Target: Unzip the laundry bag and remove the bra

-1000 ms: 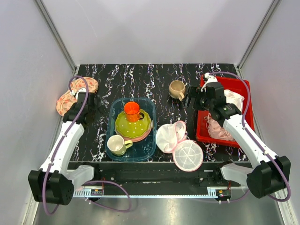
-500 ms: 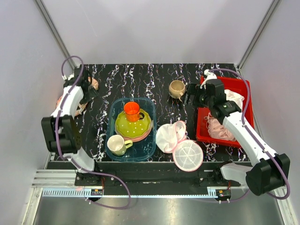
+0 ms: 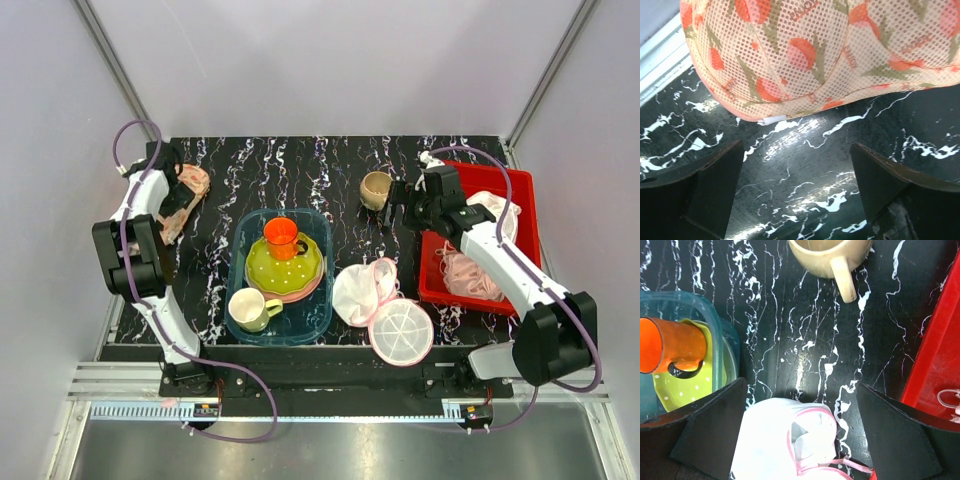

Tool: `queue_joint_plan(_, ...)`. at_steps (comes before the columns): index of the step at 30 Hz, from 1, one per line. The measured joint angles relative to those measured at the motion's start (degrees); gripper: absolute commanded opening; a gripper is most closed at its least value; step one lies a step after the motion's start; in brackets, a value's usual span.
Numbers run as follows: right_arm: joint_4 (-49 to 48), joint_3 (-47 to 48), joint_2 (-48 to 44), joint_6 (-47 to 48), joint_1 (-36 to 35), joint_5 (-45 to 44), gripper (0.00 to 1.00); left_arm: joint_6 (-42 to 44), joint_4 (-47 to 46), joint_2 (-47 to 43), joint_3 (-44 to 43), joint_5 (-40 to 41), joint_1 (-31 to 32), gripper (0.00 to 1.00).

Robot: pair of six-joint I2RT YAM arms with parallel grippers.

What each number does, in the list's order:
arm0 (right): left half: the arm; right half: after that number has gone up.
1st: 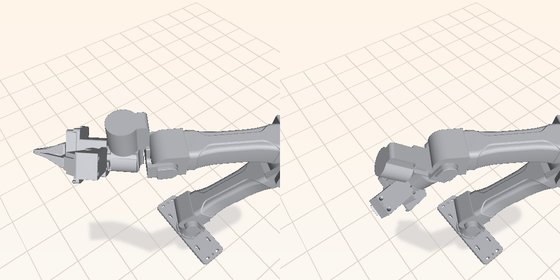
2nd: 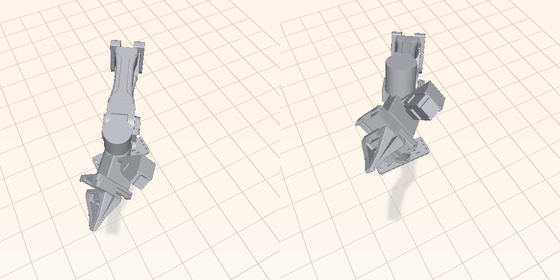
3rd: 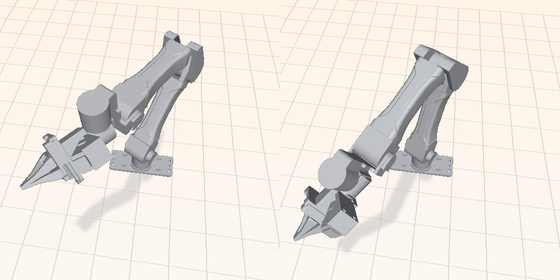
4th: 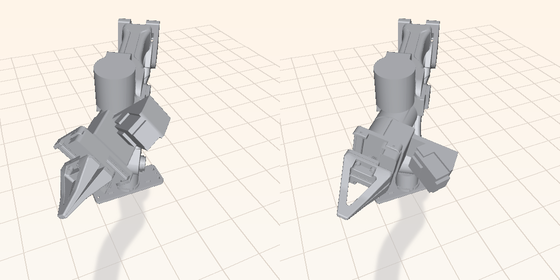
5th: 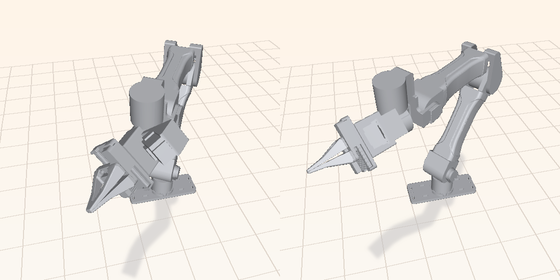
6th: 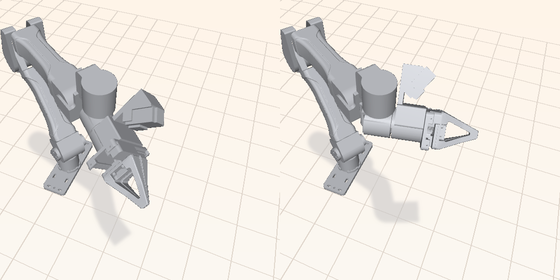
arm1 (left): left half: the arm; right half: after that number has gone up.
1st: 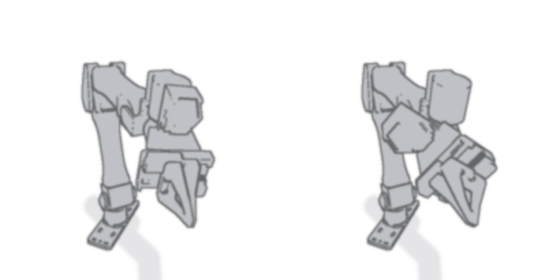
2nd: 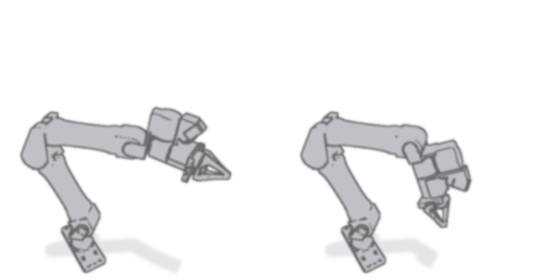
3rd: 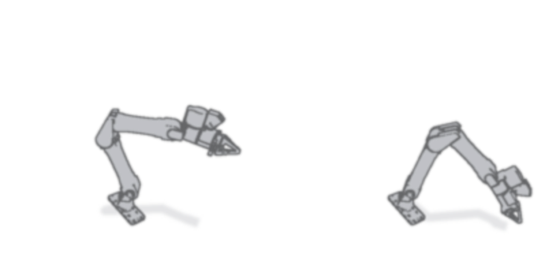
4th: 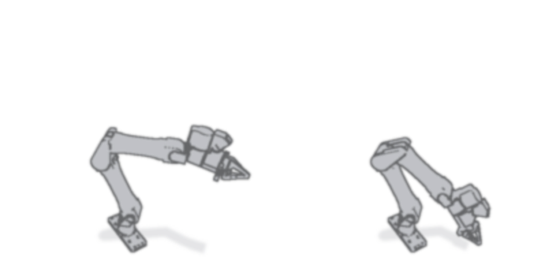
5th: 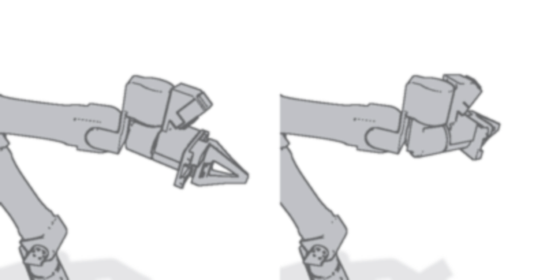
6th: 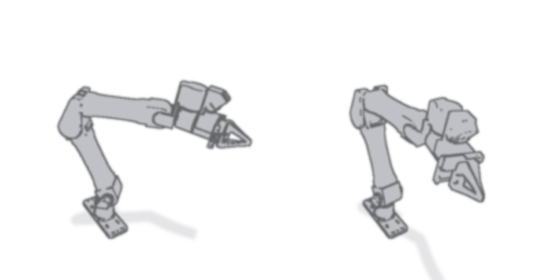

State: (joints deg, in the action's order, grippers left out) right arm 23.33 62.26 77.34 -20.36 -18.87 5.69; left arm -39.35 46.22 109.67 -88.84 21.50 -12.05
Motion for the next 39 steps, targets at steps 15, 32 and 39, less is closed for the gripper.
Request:
queue_joint_plan(15,0.02,3.21,6.05,-2.27,0.0,5.49,1.0,-28.41,-5.62,-12.96,17.99,7.69,8.02,0.91)
queue_joint_plan(32,1.84,6.75,9.81,-2.93,0.0,8.57,1.0,-49.92,-6.6,-4.13,14.14,12.61,7.02,0.89)
queue_joint_plan(39,2.29,8.22,11.96,-2.75,0.0,9.05,1.0,-52.83,-6.49,0.33,11.89,13.46,5.66,0.74)
